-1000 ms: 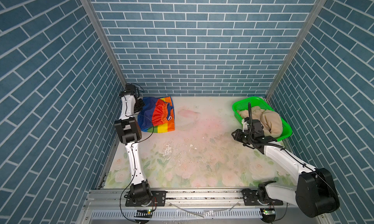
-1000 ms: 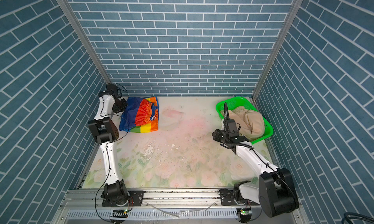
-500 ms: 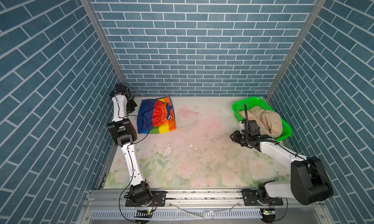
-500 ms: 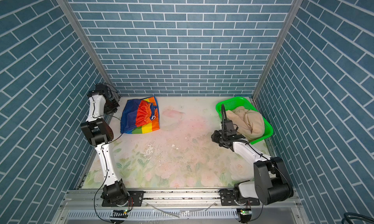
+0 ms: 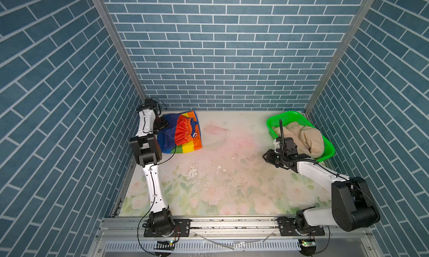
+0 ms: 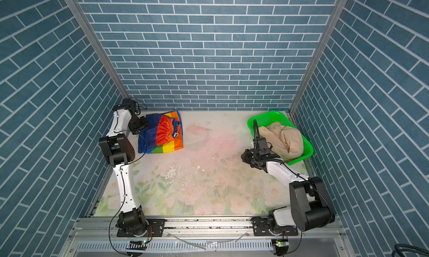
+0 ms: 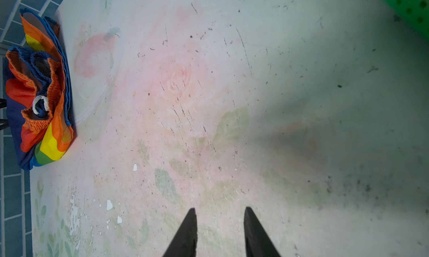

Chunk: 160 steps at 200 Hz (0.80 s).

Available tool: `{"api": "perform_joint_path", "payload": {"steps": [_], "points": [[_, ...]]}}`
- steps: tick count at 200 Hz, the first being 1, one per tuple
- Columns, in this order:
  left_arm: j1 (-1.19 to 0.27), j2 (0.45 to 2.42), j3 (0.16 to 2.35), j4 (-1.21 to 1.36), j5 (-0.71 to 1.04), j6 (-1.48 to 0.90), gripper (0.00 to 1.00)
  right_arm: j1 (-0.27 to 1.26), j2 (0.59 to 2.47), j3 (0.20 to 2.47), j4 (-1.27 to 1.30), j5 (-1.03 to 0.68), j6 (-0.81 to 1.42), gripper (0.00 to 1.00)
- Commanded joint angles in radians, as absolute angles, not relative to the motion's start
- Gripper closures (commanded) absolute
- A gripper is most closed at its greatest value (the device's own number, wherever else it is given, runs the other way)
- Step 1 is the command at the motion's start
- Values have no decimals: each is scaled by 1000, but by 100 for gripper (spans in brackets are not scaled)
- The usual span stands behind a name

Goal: Fold and stack the shorts

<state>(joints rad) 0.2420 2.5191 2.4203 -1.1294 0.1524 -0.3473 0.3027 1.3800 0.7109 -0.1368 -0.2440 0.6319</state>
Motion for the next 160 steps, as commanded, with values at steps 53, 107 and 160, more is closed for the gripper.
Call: {"api": "perform_joint_path", "payload": {"steps": [53,107,160], "points": [[259,2558,2370,-1078,188,-369,52,300,1364,729,-132,-235,651,64],[260,2660,2528,-1194,129,-352,58,299,1364,726,-137,-226,649,64],[262,2656,2563,-1221,70,-356,100,298,1358,712,-133,-217,651,64]]}}
